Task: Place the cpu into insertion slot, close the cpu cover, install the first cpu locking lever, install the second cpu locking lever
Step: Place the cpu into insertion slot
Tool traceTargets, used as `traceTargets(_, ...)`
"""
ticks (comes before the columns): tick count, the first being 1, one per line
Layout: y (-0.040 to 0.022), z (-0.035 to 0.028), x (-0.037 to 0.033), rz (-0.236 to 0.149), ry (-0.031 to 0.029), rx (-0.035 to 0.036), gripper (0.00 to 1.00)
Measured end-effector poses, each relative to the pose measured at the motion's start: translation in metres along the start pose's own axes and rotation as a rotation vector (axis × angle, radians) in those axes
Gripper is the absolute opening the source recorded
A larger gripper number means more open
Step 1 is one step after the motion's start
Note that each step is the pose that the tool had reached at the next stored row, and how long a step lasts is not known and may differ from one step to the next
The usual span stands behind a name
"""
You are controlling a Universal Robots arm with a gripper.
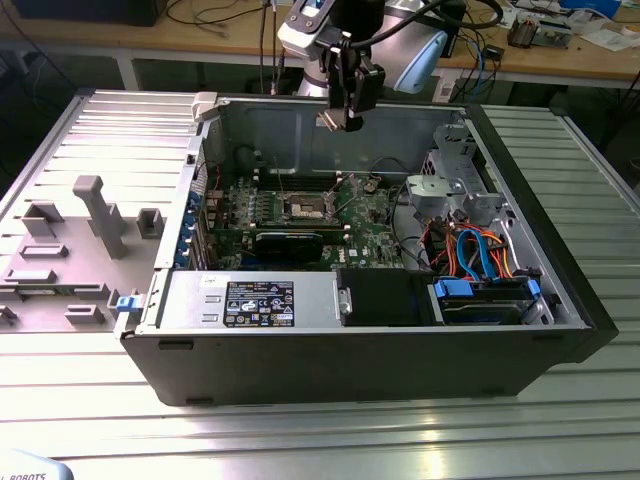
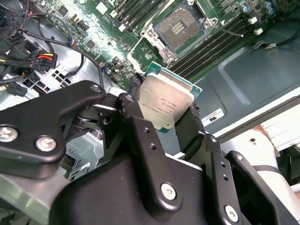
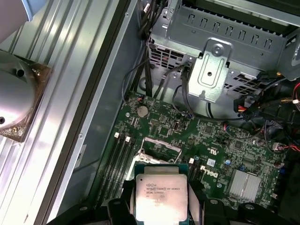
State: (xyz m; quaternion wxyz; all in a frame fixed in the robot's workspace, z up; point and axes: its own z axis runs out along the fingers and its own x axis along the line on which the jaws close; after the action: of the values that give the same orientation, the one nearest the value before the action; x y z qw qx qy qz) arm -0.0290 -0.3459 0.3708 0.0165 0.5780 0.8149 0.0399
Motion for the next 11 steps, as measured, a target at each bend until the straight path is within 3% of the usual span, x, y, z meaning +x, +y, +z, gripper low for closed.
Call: traceTargets(11, 0.0, 0.0, 0.0, 0.002, -0.0001, 0.0, 0.54)
